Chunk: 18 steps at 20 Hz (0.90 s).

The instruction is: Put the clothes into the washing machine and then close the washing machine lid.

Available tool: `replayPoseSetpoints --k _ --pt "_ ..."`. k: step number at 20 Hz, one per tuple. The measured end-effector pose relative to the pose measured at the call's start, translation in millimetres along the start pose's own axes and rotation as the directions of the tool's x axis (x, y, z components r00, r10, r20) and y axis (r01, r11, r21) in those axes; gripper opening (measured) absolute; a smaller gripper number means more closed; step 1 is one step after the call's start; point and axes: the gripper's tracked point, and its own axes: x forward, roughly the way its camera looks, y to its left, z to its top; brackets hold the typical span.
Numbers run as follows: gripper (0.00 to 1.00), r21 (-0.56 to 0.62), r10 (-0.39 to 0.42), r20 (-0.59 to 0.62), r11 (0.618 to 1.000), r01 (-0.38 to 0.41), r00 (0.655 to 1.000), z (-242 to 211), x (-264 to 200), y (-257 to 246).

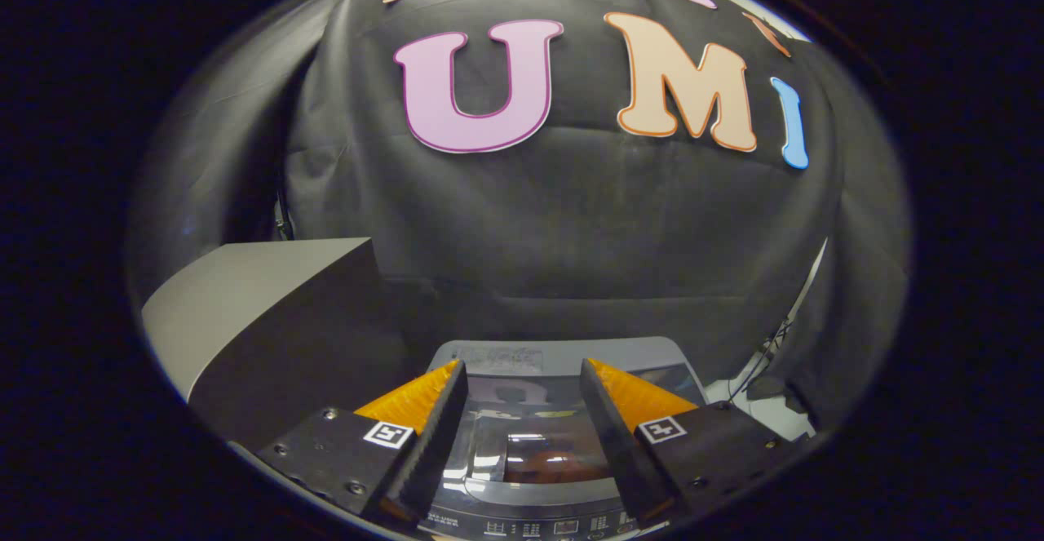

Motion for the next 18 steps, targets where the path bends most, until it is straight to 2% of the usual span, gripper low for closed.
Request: replayPoseSetpoints --k 10,18 --pt "0.85 0.066 -0.012 0.054 0.998 0.008 0.998 -18.2 -43.2 -35.6" --pt "0.85 0.041 -0.062 0.111 0.998 0.058 0.992 -39.1 -97.9 -79.6"
